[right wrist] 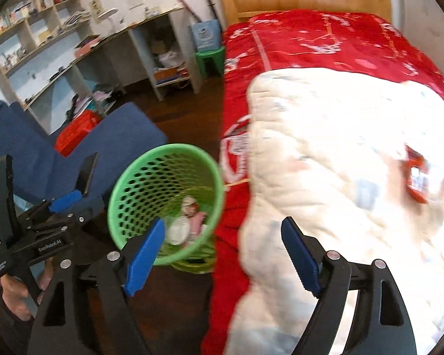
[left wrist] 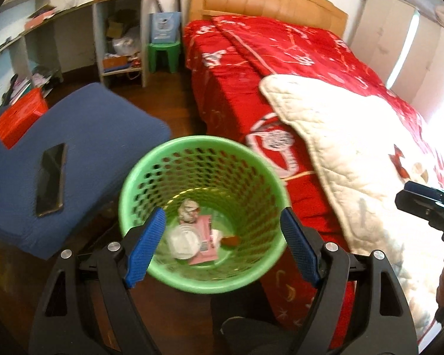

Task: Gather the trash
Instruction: 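Open the left tool over the wastebasket while the right tool releases the clear container into it, then grasp the white paper cup on the quilt with the right tool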

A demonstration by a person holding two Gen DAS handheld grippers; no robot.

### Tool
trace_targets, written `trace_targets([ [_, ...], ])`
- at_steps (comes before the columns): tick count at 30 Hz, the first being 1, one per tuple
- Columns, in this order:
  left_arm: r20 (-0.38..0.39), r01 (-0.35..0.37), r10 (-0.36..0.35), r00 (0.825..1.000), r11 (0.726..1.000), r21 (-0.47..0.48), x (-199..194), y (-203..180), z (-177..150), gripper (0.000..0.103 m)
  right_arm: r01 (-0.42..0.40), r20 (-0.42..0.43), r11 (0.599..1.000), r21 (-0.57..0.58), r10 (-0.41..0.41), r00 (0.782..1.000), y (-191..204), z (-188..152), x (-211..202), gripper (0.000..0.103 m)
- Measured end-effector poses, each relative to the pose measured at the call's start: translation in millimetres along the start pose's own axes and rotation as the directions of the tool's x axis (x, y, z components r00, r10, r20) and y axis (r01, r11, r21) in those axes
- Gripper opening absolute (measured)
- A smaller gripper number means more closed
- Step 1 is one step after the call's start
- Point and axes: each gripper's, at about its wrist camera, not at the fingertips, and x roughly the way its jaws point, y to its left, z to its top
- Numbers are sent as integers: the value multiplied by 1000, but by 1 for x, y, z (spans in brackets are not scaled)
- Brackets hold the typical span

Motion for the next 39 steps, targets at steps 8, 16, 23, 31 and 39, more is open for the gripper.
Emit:
trace_targets([
  [8, 0, 71, -71, 997, 994, 81, 5, -68, 11, 80, 105, 38, 992, 72, -108, 993, -72, -20, -42, 85],
  [16, -10, 123, -123, 992, 977, 173, 12, -134, 20, 80, 192, 55, 960, 204, -207, 977, -153, -33, -80, 85],
  [23, -27, 171, -169, 985, 959, 224, 22, -182, 29, 80, 233, 59, 914, 333, -267, 962, -223, -33, -102, 85],
  [31, -46, 221, -217, 975, 928, 299, 37, -236, 40, 80, 184, 63, 836, 517, -251, 966, -306, -21, -106, 85],
  [39, -92, 314, -302, 949, 868, 385, 54, -298, 51, 85, 134, 55, 772, 621, -214, 975, -360, -7, -86, 85],
])
